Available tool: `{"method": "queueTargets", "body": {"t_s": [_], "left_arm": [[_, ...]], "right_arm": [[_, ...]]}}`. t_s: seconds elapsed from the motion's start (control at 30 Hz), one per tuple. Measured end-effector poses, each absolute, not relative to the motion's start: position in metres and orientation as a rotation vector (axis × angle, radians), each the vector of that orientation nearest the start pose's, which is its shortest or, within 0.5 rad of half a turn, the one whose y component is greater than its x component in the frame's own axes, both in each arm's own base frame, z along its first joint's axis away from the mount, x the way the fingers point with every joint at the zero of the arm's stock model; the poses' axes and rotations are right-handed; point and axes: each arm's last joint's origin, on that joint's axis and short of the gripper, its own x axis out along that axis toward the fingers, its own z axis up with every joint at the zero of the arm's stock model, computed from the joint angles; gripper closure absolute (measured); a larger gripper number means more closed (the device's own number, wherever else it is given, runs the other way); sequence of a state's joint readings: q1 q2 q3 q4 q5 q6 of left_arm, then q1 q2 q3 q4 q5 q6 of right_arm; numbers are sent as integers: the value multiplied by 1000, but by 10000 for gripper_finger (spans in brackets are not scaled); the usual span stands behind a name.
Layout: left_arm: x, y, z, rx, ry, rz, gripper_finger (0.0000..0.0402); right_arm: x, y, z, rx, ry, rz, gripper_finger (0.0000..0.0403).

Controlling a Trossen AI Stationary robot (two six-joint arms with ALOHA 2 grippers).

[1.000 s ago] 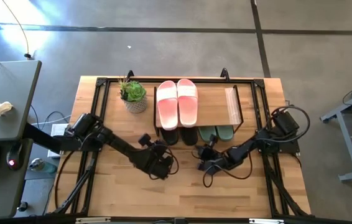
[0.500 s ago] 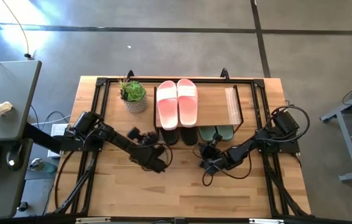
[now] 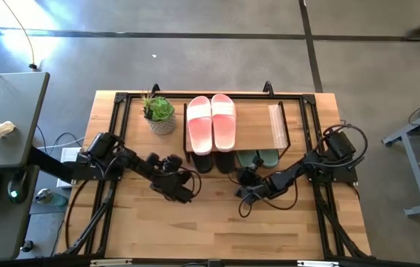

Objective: Pick and place slides into the shelf
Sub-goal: Adjust the slippers under the shelf

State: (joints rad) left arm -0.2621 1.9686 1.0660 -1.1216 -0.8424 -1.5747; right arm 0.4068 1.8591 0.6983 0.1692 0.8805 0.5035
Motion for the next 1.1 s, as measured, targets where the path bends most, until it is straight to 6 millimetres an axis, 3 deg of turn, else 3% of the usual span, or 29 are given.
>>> {"method": "queueTargets", "body": {"t_s": [0.27,0.63,0.83,1.1], "left_arm": [[269,-53,95,-181,915,1372,401],[260,-38,105,-154,920,1453,401],[230,-34,117,-254,836,1454,401],[190,-25,126,-405,648,1282,401]], "right_arm": [[283,95,85,-130,652,-584,403],[287,92,86,-117,660,-555,403],[287,92,86,-116,661,-552,403],[287,92,86,-116,661,-552,403]]}}
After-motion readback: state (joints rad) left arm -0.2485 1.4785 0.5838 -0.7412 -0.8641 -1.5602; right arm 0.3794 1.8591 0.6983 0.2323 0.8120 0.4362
